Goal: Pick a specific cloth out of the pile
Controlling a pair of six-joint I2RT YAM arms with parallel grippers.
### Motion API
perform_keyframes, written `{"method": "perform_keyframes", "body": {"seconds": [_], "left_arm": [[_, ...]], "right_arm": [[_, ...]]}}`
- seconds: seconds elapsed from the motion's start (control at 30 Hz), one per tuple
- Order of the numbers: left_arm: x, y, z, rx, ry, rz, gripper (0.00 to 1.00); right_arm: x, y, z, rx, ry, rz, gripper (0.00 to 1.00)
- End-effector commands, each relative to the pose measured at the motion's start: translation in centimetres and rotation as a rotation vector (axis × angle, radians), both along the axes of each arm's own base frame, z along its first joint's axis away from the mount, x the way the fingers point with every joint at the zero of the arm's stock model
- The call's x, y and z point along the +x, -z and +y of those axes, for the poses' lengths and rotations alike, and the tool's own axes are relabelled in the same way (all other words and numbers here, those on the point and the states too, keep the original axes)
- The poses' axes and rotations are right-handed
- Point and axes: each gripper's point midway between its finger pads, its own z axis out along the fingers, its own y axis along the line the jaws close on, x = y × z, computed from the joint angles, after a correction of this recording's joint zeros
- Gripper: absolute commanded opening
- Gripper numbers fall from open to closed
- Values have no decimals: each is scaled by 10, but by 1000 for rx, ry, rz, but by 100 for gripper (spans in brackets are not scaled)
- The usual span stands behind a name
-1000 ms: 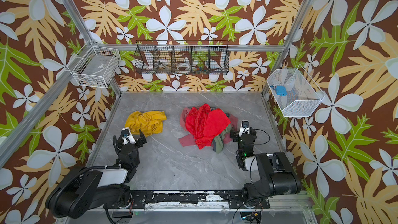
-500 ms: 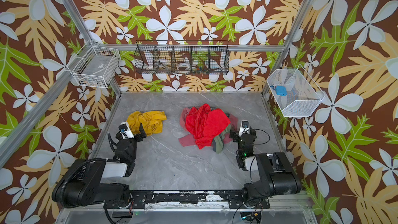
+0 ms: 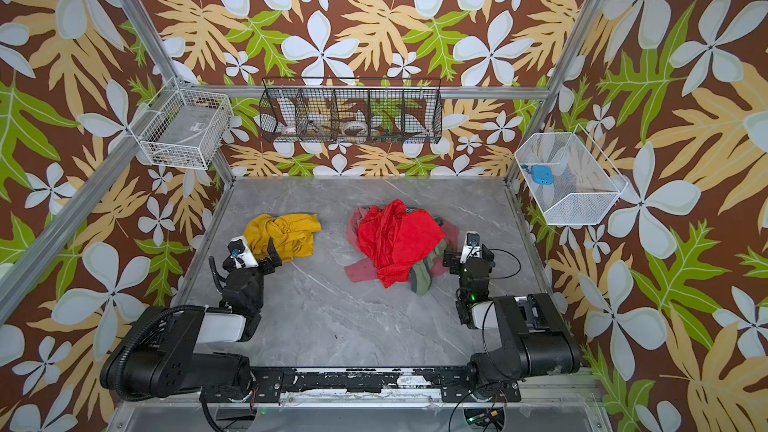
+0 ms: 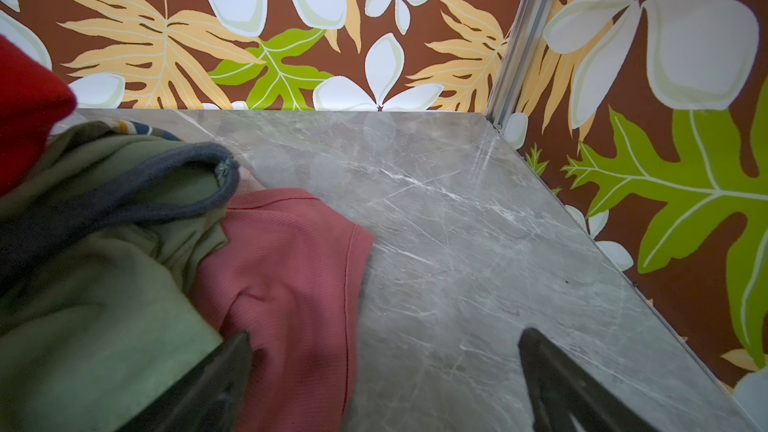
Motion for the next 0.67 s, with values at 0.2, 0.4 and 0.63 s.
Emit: {"method": "perform_keyframes", "body": {"seconds": [0.2, 0.4, 0.63], "left_arm": [[0, -6, 2, -8, -12, -26, 100], [1, -5, 2, -8, -9, -23, 100], [0, -6, 2, -8, -9, -25, 100]], "right_arm": [[2, -6, -1, 0, 4, -22, 100], [2, -6, -1, 1, 4, -22, 100], [2, -6, 0, 0, 3, -22, 100]]}}
